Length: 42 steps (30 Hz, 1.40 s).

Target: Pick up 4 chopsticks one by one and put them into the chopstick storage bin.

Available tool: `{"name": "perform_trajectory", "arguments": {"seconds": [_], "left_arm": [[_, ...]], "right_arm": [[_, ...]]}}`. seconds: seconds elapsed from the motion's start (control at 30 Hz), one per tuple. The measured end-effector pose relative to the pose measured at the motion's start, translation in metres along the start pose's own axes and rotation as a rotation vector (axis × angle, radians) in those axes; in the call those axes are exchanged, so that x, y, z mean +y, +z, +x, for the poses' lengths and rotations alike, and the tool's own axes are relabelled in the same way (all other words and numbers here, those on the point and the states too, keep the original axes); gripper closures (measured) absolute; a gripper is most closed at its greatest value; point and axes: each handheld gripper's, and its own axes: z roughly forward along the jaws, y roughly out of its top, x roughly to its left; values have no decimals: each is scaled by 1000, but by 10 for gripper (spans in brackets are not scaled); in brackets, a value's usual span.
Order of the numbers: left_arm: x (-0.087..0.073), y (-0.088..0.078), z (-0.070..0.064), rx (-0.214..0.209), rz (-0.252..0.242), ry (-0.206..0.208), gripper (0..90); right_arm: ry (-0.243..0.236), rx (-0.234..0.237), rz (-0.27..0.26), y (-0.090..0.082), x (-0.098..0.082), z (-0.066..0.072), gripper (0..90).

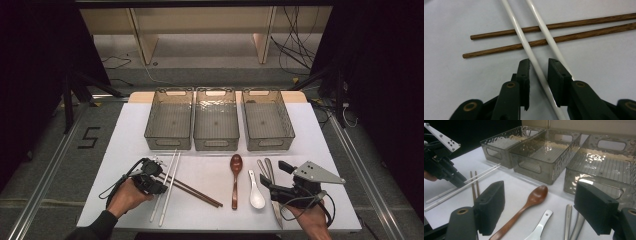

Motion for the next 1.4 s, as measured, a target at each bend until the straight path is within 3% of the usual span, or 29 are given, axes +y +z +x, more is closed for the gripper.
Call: {"name": "perform_trajectory", "arguments": {"seconds": [0.43, 0.57, 0.87, 0.97, 1.07, 1.27, 1.4], "left_arm": [[1, 0, 7, -5, 6, -9, 821], [1, 1, 8, -14, 4, -25, 826], [1, 0, 8, -15, -1, -16, 838], [1, -3, 9, -14, -19, -18, 839], [1, -9, 12, -48, -40, -26, 839], [4, -32, 16, -71, -129, -39, 839], [5, -38, 16, -80, -155, -29, 839]], "right_arm": [[-1, -4, 8, 1, 0, 0, 262], [-4, -4, 9, 1, 0, 0, 263], [-6, -2, 13, 1, 0, 0, 265], [-6, -5, 14, 1, 0, 0, 265], [-7, -5, 13, 1, 0, 0, 265], [-5, -5, 13, 0, 0, 0, 266], [-1, -3, 12, 0, 0, 0, 266]]}}
